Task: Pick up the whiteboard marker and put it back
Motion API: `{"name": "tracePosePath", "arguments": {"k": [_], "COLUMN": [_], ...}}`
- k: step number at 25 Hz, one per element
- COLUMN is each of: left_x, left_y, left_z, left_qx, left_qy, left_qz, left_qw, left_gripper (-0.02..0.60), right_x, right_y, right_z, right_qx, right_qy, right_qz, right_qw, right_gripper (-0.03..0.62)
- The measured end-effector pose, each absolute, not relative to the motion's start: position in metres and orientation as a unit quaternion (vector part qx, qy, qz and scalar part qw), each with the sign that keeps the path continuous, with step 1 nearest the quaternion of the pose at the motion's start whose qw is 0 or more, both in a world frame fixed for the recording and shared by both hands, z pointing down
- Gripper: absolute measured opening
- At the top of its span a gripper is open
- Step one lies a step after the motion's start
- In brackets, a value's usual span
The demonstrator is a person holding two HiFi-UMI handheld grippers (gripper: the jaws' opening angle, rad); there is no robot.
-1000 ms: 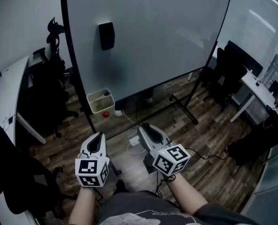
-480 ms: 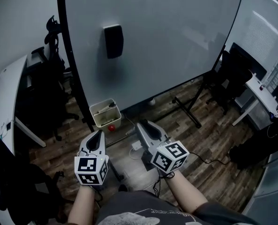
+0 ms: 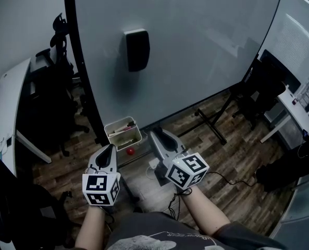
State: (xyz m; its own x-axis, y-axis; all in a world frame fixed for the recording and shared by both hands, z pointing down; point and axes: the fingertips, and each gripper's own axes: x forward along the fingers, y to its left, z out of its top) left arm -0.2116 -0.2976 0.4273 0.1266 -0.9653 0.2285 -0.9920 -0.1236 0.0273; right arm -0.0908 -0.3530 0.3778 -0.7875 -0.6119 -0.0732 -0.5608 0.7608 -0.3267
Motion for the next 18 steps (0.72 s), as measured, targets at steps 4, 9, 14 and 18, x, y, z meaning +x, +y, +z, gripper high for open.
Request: {"name": "tracePosePath", "arguments": {"k": [4,9,14,18], "left_x": [-0.22,-0.226,-0.228,-0.229], "left_y": [-0.309,-0.315,-0.316,-0.314], "left_z": [0.429,0.434,0.442,0.447], "left_qx": [0.745,0.745,0.743,0.741], "left_qy": [-0.657,-0.656,-0.656,-0.658], "left_qz": [0.077,0.082,0.09,0.093], "left_qw": [0.087,0.088,0.096,0.101], "left_gripper": [0.012,0.012,0.012,0.012], "right_x": [-0.104,-0.12,-0.132,-0.135], "right_y": [-0.366,-0.378,-0.379,-0.377], "right_z": [0.377,0.393,0.417,0.429], "right_qx": [-0.311,-0.307,-0.303,-0.3], "right_qy": [0.935,0.936,0.937,0.938], "right_qz": [-0.145,-0.154,-0.167,-0.167], "right_qw": [0.091,0.078,0.055,0.042], "right_gripper": [0.078,0.078,0.078,0.078]}}
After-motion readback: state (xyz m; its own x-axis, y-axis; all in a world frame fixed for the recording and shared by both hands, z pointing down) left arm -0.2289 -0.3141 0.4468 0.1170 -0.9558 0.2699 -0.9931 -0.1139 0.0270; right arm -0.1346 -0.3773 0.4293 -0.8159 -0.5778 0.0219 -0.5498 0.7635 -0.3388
